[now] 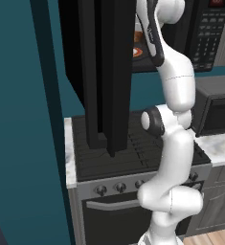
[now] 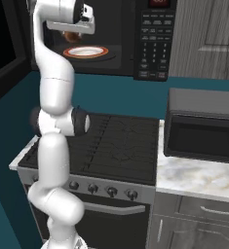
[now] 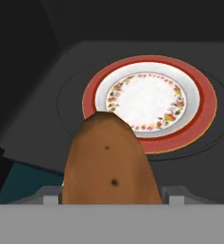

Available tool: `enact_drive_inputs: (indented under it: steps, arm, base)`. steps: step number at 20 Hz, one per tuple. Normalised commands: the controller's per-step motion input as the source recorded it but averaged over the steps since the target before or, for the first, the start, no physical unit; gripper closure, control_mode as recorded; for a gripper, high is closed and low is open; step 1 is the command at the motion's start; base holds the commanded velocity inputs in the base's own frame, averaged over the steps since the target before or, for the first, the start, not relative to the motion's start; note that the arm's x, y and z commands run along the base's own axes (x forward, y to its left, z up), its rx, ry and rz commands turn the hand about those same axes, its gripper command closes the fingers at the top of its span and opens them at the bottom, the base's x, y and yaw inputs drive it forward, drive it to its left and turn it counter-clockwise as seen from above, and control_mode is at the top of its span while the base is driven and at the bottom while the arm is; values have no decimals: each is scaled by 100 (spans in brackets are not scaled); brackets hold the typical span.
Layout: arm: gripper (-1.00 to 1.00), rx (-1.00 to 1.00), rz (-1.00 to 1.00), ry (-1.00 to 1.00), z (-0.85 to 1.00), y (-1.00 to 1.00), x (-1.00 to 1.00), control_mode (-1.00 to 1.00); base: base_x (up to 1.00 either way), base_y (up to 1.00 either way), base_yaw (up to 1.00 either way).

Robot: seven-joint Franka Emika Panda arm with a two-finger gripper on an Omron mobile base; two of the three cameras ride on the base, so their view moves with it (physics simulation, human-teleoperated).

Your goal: Retrieve the reheated potato from the microwave, then place the potato, cheese, and condiment on the cutting board.

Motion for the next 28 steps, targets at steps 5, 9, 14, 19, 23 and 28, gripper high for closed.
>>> enact_drive_inputs:
  steps: [5, 9, 14, 19, 23, 28]
  arm:
    - [100, 0, 0, -17, -59, -2, -93, -100]
    - [100, 0, 0, -16, -72, -5, -91, -100]
    - [100, 0, 0, -18, -89, -9, -83, -100]
    - [100, 0, 0, -23, -94, -11, -85, -100]
    - [100, 0, 0, -25, -94, -10, -76, -100]
    - [100, 1, 0, -37, -92, -12, -64, -100]
  base:
    - [0, 0, 0]
    - [0, 0, 0]
    - [0, 0, 0]
    - [0, 0, 0]
    - [0, 0, 0]
    - [0, 0, 0]
